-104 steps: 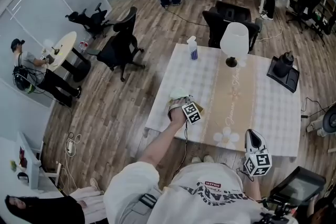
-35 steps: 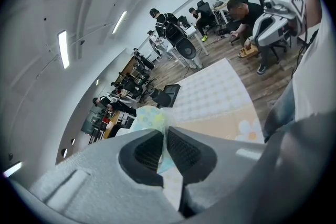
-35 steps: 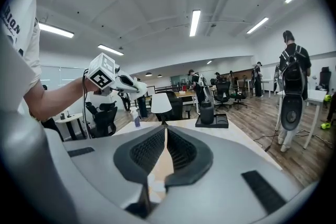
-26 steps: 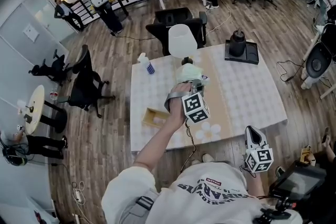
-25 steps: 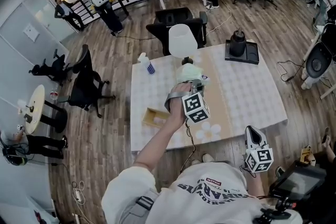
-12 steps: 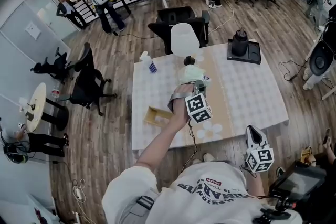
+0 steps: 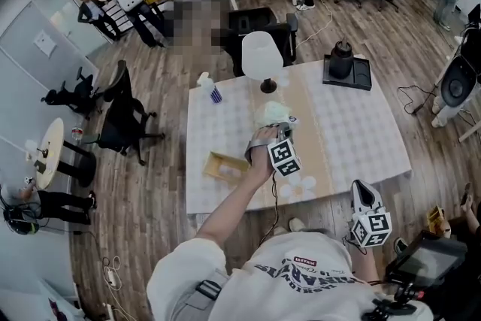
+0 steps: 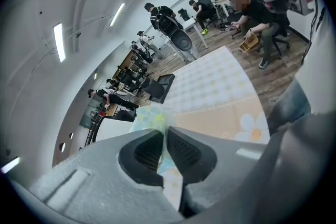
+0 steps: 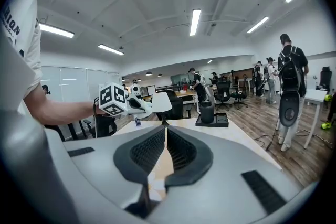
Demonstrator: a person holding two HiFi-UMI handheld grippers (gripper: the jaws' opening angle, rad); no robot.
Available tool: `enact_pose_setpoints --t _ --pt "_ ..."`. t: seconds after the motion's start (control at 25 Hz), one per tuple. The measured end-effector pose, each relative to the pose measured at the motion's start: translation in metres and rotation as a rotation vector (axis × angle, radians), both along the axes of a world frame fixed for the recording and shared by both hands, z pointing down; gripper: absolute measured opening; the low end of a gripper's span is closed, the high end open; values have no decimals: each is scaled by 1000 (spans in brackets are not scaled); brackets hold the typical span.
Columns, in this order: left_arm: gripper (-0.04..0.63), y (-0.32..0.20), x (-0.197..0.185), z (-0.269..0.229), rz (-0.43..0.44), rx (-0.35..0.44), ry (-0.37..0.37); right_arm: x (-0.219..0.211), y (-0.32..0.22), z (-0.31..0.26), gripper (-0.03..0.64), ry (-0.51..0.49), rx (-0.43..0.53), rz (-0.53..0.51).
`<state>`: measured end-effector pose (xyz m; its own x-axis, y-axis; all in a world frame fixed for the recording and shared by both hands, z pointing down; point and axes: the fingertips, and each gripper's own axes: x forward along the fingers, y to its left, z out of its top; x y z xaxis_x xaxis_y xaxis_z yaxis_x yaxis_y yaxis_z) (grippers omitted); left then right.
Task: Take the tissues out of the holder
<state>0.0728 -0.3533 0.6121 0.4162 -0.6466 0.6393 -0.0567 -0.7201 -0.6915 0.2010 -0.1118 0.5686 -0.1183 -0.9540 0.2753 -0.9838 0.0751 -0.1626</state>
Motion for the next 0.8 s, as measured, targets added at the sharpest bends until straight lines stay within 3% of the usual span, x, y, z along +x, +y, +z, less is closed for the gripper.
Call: enact_pose_setpoints --t 0.8 --pt "21 -22 -6 141 -48 -98 -52 2 1 -3 11 24 -23 -41"
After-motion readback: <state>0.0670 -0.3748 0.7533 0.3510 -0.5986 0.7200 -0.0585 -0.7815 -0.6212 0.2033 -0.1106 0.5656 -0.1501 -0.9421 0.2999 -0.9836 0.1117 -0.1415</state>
